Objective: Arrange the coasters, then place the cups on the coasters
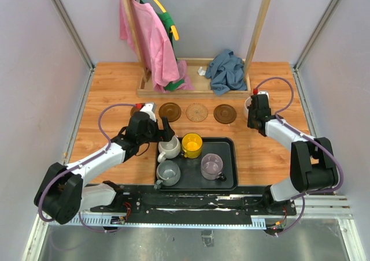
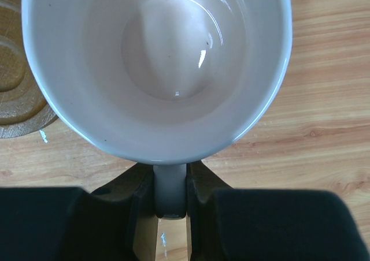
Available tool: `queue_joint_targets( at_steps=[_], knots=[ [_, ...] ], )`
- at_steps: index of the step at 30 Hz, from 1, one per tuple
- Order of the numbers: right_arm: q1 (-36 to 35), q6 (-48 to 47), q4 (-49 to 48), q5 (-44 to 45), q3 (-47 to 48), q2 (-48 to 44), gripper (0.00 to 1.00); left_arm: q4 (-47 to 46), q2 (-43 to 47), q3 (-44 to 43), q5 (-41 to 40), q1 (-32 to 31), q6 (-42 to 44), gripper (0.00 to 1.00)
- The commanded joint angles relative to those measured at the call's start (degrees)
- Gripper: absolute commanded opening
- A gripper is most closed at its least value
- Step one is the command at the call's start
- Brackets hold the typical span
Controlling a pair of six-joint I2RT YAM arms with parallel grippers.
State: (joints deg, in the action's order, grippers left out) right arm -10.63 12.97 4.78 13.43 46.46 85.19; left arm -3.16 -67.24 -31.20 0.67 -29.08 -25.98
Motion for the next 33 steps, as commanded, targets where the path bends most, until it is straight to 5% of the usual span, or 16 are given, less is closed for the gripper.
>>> queue_joint_targets(
  at_steps=[1,33],
  knots=[
    [1.6,-0.4,-4.8,0.1,2.6,-0.2,0.01,-1.0,-0.3,-1.4,-0.7,-0.5,0.6,0.97],
    [3.7,1.3,-6.4,-2.8,1.4,1.9,0.01,-0.9,-1.2,-1.5,-0.4,-0.5,0.5,0.97]
  ],
)
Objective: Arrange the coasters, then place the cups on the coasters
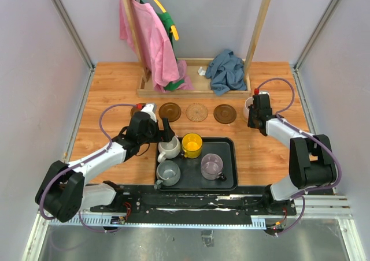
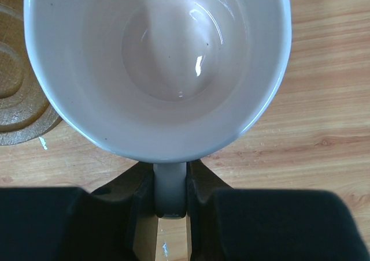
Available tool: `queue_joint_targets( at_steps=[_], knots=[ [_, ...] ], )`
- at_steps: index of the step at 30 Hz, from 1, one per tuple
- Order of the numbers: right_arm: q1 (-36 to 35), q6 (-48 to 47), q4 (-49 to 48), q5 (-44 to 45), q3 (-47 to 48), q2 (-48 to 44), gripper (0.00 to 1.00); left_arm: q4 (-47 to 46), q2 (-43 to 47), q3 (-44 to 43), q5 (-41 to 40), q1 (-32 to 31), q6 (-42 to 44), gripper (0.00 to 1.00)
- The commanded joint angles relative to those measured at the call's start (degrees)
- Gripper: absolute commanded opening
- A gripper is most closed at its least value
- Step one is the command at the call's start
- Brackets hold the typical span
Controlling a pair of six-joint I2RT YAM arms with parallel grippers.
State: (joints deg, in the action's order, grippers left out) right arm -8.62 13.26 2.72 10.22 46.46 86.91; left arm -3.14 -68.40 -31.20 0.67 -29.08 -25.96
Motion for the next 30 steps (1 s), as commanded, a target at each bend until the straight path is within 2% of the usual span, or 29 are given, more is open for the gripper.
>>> queue_joint_targets(
  at_steps=[1,7,10,17,26,30],
  knots=[
    [1.7,1.1,-4.3,0.4,1.4,0.2,0.01,-0.9,0.0,-1.5,-0.4,-0.5,0.5,0.96],
    [2.0,1.7,-2.9,0.3,2.4,1.3,0.01,-0.9,0.1,-1.4,-0.4,-0.5,0.5,0.97],
    [2.0,2.2,-2.0,0.4,3.1,1.9,0.07,-0.8,0.3,-1.2,-0.5,-0.5,0.5,0.96],
    [2.1,3.2,-1.3,0.7,2.7,1.4,0.31,-0.3,0.9,-1.1,-0.8,-0.5,0.6,0.97],
    [2.0,3.9,1.0,0.9,1.7,-1.2,0.55,-0.2,1.3,-0.9,-0.9,-0.5,0.6,0.97],
    [2.1,4.3,2.0,1.7,0.6,-3.0,0.6,-0.2,1.3,-0.9,-0.8,-0.5,0.5,0.97]
  ],
)
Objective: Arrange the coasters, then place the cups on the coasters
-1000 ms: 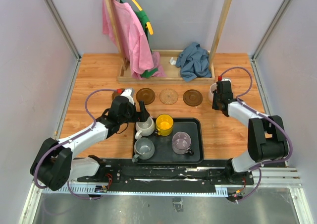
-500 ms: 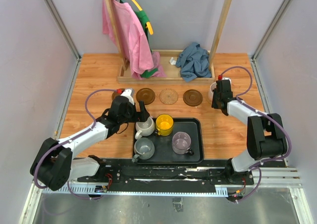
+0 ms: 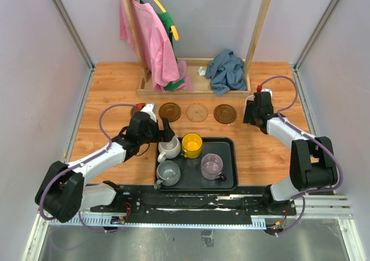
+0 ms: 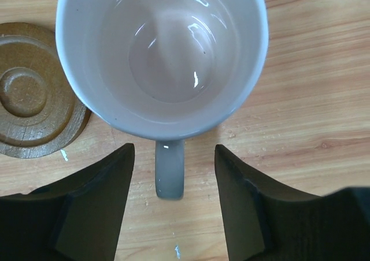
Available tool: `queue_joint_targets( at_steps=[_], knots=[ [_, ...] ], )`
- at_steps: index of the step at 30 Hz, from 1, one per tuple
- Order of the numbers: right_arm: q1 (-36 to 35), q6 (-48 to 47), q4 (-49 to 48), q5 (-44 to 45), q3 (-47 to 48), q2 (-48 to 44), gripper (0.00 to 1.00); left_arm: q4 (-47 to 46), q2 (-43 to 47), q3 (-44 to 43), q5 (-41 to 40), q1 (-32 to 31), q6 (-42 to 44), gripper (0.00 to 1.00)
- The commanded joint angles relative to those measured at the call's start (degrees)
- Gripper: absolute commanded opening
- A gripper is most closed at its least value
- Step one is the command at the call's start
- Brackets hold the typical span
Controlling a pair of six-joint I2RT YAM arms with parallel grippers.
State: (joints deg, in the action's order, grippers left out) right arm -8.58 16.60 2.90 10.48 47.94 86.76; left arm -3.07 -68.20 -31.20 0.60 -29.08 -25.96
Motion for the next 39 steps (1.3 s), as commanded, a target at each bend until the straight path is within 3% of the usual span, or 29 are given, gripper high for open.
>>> queue_joint_targets(
  at_steps=[1,8,14,20,23,32,39],
  knots=[
    [2.0,0.9,2.1,1.6,-1.2,-3.4,0.6,-0.3,1.1,-0.9,-0.8,-0.5,0.5,0.96],
    [1.9,1.2,5.9,1.3,-2.4,-10.1,0.66,-0.4,1.6,-0.7,-0.6,-0.5,0.4,0.97],
    [0.3,1.7,13.5,-0.4,-3.2,-22.6,0.83,-0.6,2.0,-0.6,-0.6,-0.5,0.4,0.97],
    [-4.0,1.1,22.2,-10.9,-3.6,-35.9,0.9,-1.2,2.4,-0.8,-0.4,-0.5,0.5,0.97],
    [-9.7,1.0,26.5,-13.7,-4.1,-39.0,0.89,-1.3,1.7,-1.3,0.2,-0.5,0.8,0.96],
    [-33.9,5.2,36.4,-8.9,-5.1,-37.8,0.87,-0.6,1.0,-2.1,1.4,-0.5,1.0,0.97],
    [-42.9,6.1,36.5,-10.3,-7.1,-37.2,0.86,0.2,2.4,-1.4,0.9,-0.5,0.8,0.97]
  ],
)
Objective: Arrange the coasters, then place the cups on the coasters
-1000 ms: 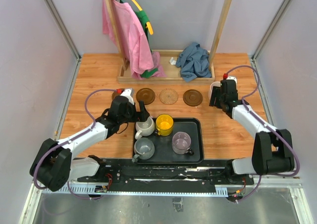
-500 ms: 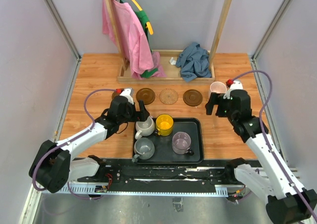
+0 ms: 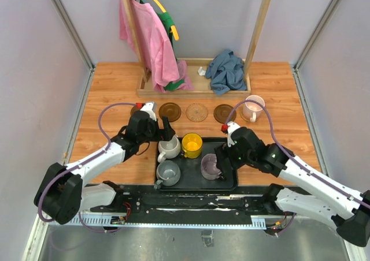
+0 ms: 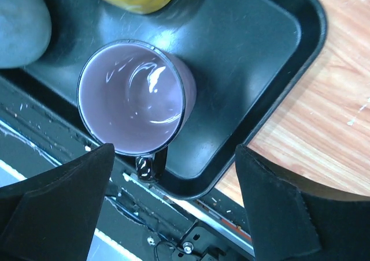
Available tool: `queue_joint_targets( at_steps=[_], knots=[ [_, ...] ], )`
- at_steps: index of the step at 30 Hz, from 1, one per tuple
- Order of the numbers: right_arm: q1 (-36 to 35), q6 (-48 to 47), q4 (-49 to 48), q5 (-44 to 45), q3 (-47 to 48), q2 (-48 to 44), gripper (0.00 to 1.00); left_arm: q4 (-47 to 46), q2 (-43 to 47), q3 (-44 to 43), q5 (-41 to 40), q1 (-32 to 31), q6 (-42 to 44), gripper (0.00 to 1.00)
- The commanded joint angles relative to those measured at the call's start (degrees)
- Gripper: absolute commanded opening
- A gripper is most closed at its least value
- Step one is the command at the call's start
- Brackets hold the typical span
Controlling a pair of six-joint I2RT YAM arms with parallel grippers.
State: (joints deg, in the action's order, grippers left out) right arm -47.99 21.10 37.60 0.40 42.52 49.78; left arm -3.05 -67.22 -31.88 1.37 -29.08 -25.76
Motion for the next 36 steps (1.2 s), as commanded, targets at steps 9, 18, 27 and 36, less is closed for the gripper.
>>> queue_joint_targets(
  at_steps=[9,18,27,36],
  knots=[
    [-7.0,4.8,-0.3,-1.5,-5.4,2.2,0.81,-0.1,2.6,0.7,-0.5,-0.5,0.2,0.97],
    [-8.4,4.9,-5.3,-0.7,-6.2,9.6,0.63,-0.7,2.0,1.1,-0.4,-0.5,0.0,0.97],
    [-11.4,4.8,-6.2,1.7,-4.0,15.3,0.57,-0.6,2.2,1.5,-0.7,-0.5,0.1,0.97],
    [-12.1,4.7,-6.1,2.9,-3.0,15.5,0.43,-0.9,2.0,1.6,-0.2,-0.5,-0.2,0.97]
  ],
)
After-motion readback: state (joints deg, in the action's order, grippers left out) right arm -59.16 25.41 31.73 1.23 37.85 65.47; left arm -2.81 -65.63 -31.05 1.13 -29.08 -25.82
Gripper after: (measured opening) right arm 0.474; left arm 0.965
